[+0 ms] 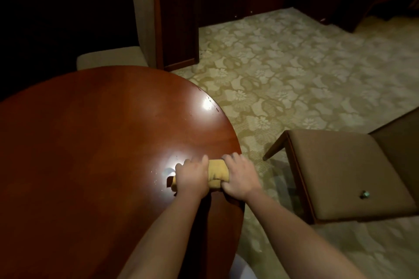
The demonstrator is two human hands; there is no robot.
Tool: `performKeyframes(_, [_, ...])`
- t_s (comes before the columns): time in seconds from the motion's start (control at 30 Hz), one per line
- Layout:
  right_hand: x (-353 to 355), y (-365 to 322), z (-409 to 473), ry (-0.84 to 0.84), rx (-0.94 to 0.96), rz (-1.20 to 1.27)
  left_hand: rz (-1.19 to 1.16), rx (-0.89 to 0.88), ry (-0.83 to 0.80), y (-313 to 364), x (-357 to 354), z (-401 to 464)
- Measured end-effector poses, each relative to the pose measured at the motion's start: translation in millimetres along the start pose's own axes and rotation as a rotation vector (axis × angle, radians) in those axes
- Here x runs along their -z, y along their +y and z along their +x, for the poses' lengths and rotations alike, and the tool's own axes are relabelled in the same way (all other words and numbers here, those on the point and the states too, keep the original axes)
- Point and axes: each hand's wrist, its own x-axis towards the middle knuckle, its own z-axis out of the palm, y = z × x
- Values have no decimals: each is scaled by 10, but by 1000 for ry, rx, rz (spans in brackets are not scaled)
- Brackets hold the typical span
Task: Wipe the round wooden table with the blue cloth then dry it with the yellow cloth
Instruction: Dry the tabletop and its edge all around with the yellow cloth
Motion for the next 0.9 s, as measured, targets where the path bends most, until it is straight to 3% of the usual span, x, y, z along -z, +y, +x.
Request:
performKeyframes(0.33, [10, 218, 538, 35, 50, -23, -60, 45, 21, 4, 51, 540])
performKeyframes(0.9, [178, 597, 2762, 139, 342, 144, -140, 365, 101, -327, 386, 2275])
